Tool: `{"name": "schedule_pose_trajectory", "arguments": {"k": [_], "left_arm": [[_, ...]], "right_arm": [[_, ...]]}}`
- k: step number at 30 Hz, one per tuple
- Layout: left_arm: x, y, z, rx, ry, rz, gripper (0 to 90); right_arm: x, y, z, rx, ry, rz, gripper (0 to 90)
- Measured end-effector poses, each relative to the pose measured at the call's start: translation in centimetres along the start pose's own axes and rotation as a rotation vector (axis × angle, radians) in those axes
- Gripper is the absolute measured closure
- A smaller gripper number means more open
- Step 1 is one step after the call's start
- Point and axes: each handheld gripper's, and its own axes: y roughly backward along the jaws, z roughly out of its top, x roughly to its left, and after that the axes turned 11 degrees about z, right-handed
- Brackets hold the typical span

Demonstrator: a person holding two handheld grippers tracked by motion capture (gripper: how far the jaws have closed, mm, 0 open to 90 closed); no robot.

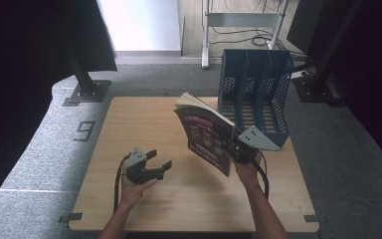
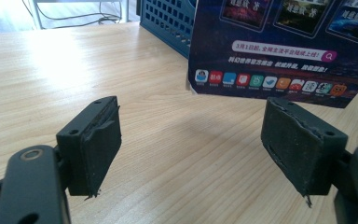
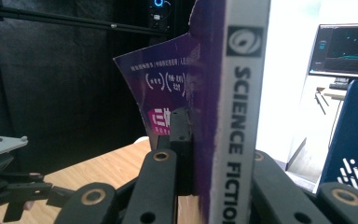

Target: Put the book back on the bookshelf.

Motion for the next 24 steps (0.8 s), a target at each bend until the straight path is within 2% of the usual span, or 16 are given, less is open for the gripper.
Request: {"name": "schedule_pose_trajectory", "arguments": {"k": [6, 10, 24], "left_arm": [[0.0, 0.0, 0.1, -0.002, 0.017, -0.008, 19.9], [-0.1, 0.0, 0.1, 0.005, 0.008, -0.012, 20.8], [0.1, 0.1, 0.0, 0.011, 0.023, -0.025, 20.7]], "right_arm": [[-0.4, 0.1, 0.9, -0.014, 0.004, -0.006, 81.2], [-0.6, 0.1, 1.2, -0.019, -0.001, -0.014, 81.2], [-1.6, 0.0, 1.9, -0.031, -0.004, -0.046, 81.2]]}}
